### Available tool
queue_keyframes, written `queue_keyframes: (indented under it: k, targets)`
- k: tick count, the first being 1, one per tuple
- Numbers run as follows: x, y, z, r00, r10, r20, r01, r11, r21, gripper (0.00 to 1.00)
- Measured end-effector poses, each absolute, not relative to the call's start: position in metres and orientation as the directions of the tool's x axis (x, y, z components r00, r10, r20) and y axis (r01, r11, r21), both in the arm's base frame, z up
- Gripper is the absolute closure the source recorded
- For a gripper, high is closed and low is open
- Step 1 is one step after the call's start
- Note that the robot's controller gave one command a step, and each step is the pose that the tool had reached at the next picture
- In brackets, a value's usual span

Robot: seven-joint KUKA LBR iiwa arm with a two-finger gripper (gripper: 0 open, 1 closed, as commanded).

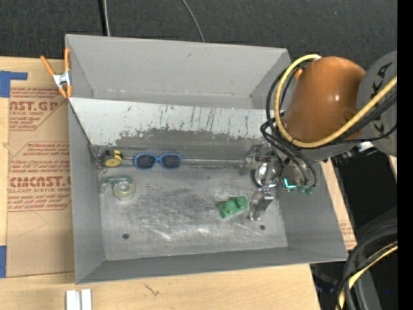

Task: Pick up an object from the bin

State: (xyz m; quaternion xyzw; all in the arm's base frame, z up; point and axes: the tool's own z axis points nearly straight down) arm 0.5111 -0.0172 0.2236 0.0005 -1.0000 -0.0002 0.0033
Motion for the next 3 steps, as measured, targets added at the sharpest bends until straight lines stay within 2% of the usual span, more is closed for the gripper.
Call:
queue_keyframes:
  k: [1,2,3]
  targets:
    - [0.532,-0.057,0.088,-0.98,-0.198,0.005,-0.198,0.98,0.002,0.0]
    - [0.534,-0.056,0.093,-0.98,-0.197,-0.001,-0.197,0.98,0.0,1.0]
    - [0.552,-0.085,0.19,-0.949,-0.316,-0.009,-0.316,0.949,-0.005,1.0]
